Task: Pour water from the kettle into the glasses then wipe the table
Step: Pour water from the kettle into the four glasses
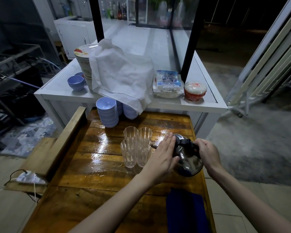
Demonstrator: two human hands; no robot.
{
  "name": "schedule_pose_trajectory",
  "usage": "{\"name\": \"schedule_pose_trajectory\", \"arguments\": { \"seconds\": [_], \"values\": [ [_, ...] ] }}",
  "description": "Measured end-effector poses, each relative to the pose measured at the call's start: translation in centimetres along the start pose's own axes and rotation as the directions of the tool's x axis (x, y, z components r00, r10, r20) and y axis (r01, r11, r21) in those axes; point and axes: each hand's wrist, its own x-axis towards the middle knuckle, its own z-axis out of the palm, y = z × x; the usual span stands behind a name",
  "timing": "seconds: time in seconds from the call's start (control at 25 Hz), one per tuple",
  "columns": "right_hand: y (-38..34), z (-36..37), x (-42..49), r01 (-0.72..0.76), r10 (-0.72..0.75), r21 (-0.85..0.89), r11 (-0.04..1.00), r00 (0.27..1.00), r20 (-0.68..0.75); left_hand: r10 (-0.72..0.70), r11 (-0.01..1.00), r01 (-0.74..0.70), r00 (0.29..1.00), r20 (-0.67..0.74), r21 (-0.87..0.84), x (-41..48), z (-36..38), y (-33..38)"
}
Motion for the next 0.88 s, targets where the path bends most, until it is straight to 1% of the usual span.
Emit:
{"name": "schedule_pose_trajectory", "arguments": {
  "seconds": [0.28,0.48,0.88],
  "values": [
    [-0.7,-0.1,0.4,0.046,-0.047,-0.049,0.998,0.999,-0.022,-0.009,1.0,0.009,0.999,-0.041,-0.02,0.1,-0.2,0.3],
    [-1.0,-0.4,0.4,0.079,-0.079,-0.074,0.994,0.997,-0.007,-0.011,1.0,0.01,0.998,-0.058,-0.018,-0.2,-0.1,0.4],
    [-1.8,-0.7,0.6,0.112,-0.114,-0.098,0.989,0.993,-0.015,-0.009,1.0,0.008,0.998,-0.056,-0.012,-0.1,-0.7,0.7]
  ]
}}
